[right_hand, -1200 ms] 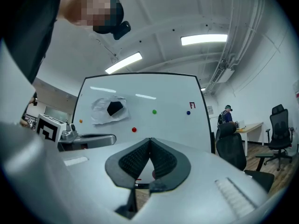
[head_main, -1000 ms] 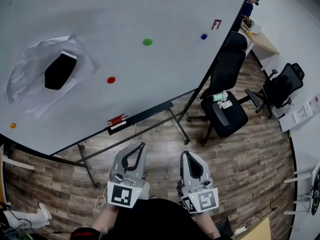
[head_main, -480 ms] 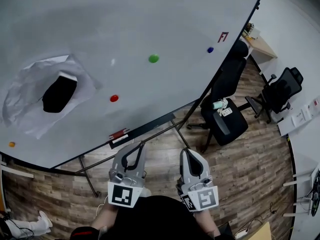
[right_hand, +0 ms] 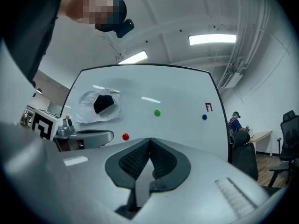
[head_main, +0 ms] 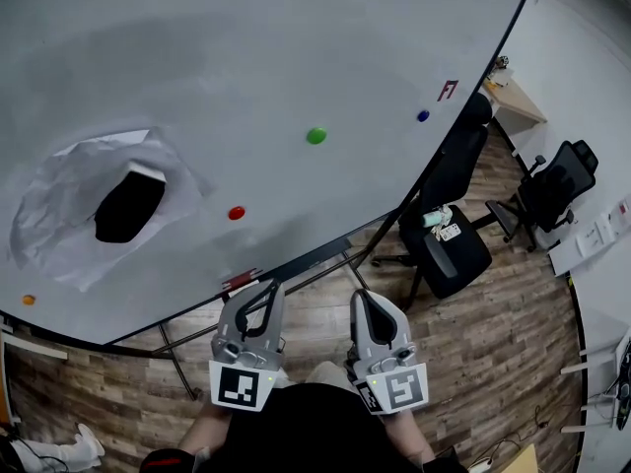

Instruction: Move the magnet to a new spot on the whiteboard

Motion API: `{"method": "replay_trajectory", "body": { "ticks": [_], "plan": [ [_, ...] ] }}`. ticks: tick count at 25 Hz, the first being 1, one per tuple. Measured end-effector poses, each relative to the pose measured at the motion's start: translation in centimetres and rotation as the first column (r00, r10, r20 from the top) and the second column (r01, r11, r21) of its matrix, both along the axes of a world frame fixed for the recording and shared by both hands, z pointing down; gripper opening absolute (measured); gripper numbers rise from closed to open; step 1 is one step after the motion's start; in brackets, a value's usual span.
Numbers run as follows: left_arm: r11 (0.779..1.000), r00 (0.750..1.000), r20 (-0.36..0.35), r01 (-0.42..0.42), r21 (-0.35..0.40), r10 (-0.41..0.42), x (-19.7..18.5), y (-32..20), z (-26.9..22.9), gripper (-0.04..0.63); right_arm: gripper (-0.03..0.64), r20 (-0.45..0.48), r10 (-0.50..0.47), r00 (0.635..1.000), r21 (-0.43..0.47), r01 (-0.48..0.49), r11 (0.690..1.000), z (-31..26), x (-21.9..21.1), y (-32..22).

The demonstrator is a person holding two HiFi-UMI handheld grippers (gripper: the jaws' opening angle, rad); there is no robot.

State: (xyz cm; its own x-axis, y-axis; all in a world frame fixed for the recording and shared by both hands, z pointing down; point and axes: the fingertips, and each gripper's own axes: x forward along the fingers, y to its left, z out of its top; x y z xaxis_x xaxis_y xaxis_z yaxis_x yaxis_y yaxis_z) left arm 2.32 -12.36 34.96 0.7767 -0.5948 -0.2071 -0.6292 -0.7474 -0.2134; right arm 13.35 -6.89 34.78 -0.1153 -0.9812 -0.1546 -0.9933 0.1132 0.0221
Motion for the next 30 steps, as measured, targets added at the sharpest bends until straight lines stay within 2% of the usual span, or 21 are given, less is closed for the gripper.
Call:
{"method": "replay_trajectory", "body": {
  "ticks": [6,12,21,25,30],
  "plan": [
    [0.999,0.999,0.013,0.040,0.010,-0.040,-0.7,-0.9,-0.1,0.002,0.002,-0.004,-0.029,1.000,0.012,0.029,1.000,-0.5,0.0,-2.3],
    [0.992,0.992,0.024,0.126,-0.002,-0.126,-1.7,-2.4,0.0,0.002,0.002,-0.004,-0.098,0.995,0.025,0.098,0.995,-1.1,-0.2,-5.1],
    [0.973,0.973,0.005,0.230,-0.016,-0.230,-1.8,-4.2,-0.6,0.002,0.002,-0.063,-0.215,0.975,0.042,0.218,0.975,-3.4,-0.4,-9.5],
    [0.965,0.964,0.026,0.264,-0.011,-0.263,-1.6,-4.9,-0.5,0.002,0.002,-0.101,-0.239,0.966,0.049,0.245,0.968,-4.2,-0.3,-11.3],
    [0.951,0.950,0.014,0.311,-0.005,-0.311,-1.5,-5.8,-0.9,0.002,0.003,-0.141,-0.264,0.954,0.074,0.276,0.958,-5.5,-0.3,-13.6]
  ]
}}
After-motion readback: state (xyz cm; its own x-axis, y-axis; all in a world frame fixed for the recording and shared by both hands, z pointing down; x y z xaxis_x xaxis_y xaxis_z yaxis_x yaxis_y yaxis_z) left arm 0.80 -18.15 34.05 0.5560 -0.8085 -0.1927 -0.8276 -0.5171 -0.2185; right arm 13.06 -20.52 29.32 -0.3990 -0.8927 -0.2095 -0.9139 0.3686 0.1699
